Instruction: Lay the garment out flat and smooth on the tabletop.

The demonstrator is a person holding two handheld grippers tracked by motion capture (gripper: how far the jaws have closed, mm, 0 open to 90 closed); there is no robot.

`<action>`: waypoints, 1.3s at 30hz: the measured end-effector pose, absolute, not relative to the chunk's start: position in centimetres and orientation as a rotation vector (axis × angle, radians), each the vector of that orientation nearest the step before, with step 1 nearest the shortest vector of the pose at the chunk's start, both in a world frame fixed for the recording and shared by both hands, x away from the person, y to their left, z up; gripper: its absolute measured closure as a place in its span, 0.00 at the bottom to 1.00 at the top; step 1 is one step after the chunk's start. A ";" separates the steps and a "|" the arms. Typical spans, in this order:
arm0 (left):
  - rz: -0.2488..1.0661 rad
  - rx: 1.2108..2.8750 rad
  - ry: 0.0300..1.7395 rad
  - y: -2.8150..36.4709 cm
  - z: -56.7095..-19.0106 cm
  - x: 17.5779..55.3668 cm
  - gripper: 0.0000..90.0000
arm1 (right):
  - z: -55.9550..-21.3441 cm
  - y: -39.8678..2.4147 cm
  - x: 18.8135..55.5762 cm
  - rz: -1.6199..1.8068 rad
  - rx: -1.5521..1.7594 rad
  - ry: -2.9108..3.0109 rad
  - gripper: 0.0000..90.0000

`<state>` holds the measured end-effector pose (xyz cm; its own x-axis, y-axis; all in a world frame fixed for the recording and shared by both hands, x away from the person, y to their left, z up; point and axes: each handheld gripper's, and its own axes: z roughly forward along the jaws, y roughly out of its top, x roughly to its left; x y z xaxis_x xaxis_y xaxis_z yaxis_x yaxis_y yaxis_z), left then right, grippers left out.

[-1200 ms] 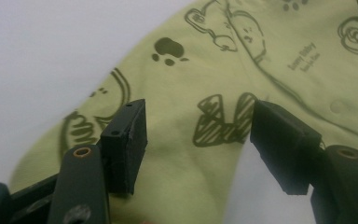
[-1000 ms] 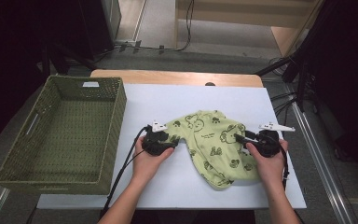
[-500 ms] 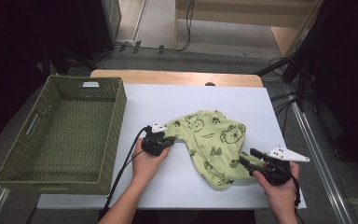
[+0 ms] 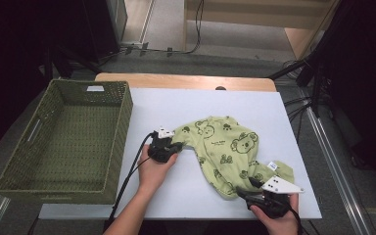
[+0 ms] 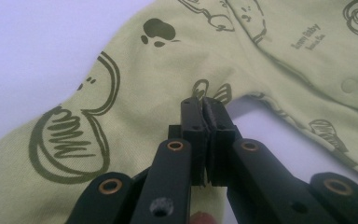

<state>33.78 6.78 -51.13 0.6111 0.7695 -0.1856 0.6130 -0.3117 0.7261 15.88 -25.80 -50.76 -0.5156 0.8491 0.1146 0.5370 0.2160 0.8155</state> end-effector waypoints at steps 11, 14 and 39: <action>0.243 2.016 1.078 7.1 -50.9 33.6 0.98 | -49.5 -25.1 14.6 1.278 1.205 2.068 0.51; 0.240 2.009 1.076 7.2 -50.9 33.6 0.98 | -49.3 -25.0 14.7 1.299 1.180 2.114 0.51; 0.189 1.948 1.040 8.3 -49.6 32.8 0.69 | -50.6 -18.8 15.6 1.090 1.146 2.263 0.91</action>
<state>32.78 8.34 -49.63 0.6357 0.7288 -0.2545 0.5922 -0.2488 0.7664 15.58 -18.81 -50.58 -0.5963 0.8027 0.0116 0.5095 0.3673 0.7781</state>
